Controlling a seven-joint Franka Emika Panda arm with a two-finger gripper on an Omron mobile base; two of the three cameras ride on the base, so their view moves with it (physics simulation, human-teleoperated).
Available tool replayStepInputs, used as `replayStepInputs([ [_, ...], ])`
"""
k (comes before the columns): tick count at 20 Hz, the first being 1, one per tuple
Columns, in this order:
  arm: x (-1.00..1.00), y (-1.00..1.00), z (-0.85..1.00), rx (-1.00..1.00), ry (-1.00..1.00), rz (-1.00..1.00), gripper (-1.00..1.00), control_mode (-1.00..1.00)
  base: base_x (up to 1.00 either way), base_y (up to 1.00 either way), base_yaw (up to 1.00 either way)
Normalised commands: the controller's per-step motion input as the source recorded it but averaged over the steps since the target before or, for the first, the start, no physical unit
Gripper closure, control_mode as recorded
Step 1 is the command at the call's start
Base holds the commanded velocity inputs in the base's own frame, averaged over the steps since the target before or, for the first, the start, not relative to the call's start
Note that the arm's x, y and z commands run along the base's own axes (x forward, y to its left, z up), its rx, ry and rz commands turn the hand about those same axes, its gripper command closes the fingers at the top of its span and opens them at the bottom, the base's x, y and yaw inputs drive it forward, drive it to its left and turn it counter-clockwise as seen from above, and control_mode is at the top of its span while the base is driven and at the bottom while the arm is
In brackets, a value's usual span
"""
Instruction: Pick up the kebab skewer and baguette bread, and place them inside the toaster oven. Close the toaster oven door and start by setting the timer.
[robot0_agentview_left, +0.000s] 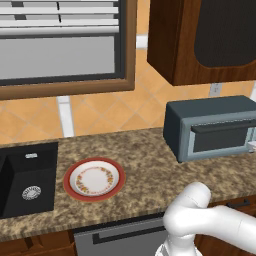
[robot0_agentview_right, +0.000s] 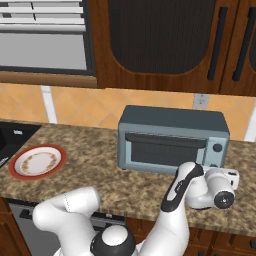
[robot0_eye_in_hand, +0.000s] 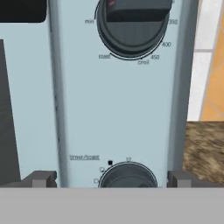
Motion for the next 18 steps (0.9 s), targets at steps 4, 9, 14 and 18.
replayStepInputs([
  [4, 0.0, 0.0, 0.0, 0.0, 0.0, 0.0, -1.0, -1.0, 0.0, 0.0, 0.0],
  [9, 0.0, 0.0, 0.0, 0.0, 0.0, 0.0, -1.0, -1.0, 0.0, 0.0, 0.0],
  [14, 0.0, 0.0, 0.0, 0.0, 0.0, 0.0, 1.0, -1.0, 0.0, 0.0, 0.0],
  [18, 0.0, 0.0, 0.0, 0.0, 0.0, 0.0, 1.0, -1.0, 0.0, 0.0, 0.0],
])
